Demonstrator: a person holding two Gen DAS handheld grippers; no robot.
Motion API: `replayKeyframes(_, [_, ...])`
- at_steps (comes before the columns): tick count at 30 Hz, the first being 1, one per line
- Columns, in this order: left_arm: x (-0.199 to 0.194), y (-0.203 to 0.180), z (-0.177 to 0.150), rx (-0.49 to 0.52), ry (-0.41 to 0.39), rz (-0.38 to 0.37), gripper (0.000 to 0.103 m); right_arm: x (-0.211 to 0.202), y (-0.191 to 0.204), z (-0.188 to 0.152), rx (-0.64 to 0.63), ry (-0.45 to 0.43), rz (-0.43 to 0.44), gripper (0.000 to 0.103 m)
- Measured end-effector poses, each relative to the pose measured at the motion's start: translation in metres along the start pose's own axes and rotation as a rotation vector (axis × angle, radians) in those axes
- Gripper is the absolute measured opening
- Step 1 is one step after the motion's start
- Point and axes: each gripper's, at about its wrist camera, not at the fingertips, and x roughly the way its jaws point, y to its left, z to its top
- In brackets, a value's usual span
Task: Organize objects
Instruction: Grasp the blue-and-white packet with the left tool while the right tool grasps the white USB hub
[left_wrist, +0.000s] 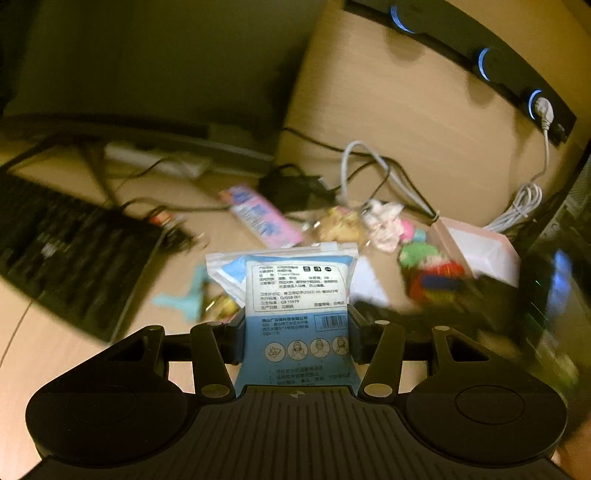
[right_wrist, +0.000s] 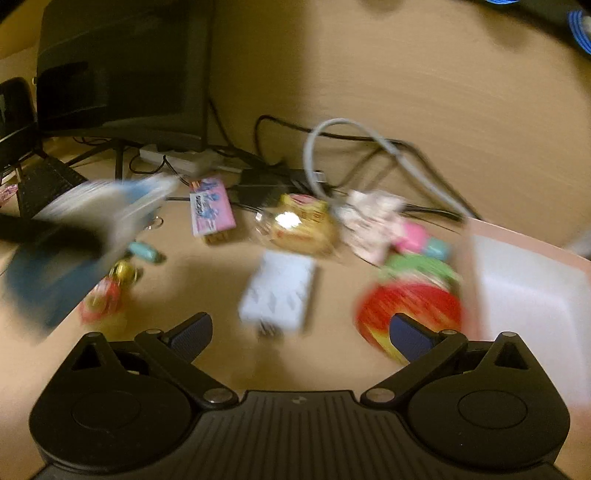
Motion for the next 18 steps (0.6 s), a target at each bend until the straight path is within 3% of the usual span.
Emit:
replayKeyframes(7, [-0.027,0.040,-0.016,-0.021,0.021,0.029,0.055,0.062,0.022,0.019,0.013,0.071,-0.036,0.103])
replayKeyframes(12, [-0.026,0.060,-0.018,-0.023,0.038,0.020,0.055,0.070,0.029,0.021,0.087,0.097,-0.018,0.081])
replayKeyframes(14, [-0.023,0.061,-0.018,-0.009,0.045,0.002,0.055,0.062,0.034,0.021,0.091,0.102,-0.022,0.048])
replayKeyframes(18, [-0.013,0.055,-0.020,0.028,0.076,-0.056,0.055,0.036,0.040,0.007,0.094,0.144,-0.002,0.047])
